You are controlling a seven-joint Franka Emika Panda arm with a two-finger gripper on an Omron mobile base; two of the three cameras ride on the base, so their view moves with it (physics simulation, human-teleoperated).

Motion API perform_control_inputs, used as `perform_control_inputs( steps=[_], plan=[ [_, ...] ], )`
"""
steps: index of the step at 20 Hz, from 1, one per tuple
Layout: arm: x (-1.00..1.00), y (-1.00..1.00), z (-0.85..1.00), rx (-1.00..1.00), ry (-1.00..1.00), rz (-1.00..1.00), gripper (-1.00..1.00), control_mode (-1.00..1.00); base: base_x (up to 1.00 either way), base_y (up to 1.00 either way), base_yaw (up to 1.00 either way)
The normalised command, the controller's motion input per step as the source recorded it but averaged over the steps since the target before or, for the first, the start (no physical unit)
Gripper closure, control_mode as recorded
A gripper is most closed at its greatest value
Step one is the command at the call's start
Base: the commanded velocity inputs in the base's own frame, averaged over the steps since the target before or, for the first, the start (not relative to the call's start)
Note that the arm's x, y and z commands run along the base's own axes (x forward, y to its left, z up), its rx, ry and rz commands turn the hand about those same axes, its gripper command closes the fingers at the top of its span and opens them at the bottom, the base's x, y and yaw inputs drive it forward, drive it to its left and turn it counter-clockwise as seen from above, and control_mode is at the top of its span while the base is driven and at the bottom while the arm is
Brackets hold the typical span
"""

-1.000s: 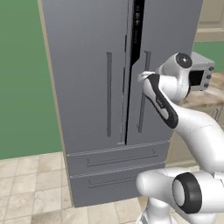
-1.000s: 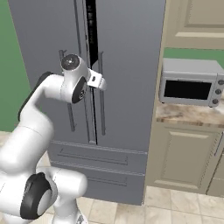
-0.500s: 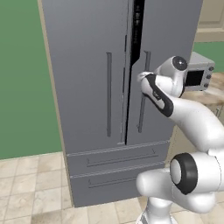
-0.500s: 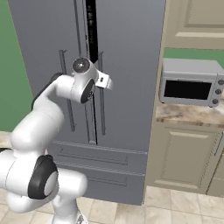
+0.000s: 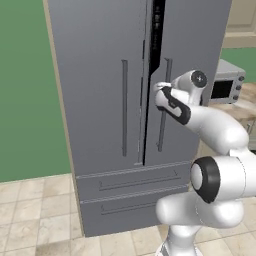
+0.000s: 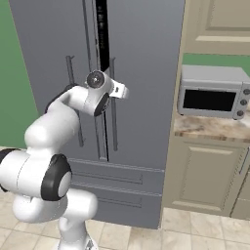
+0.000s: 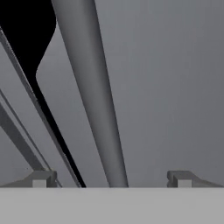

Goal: Retrieve the banana and pear from the fridge and place them into the bowl on the dining table.

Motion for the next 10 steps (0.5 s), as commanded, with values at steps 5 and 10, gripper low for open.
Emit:
perform_control_inputs(
  steps=[5,10],
  plan=[
    [0.52,-0.12,0.0,0.0,0.0,0.0,-1.0,-1.0,0.0,0.0,0.0],
    [0.64,-0.16,0.0,0.0,0.0,0.0,-1.0,-1.0,0.0,0.0,0.0]
  ],
)
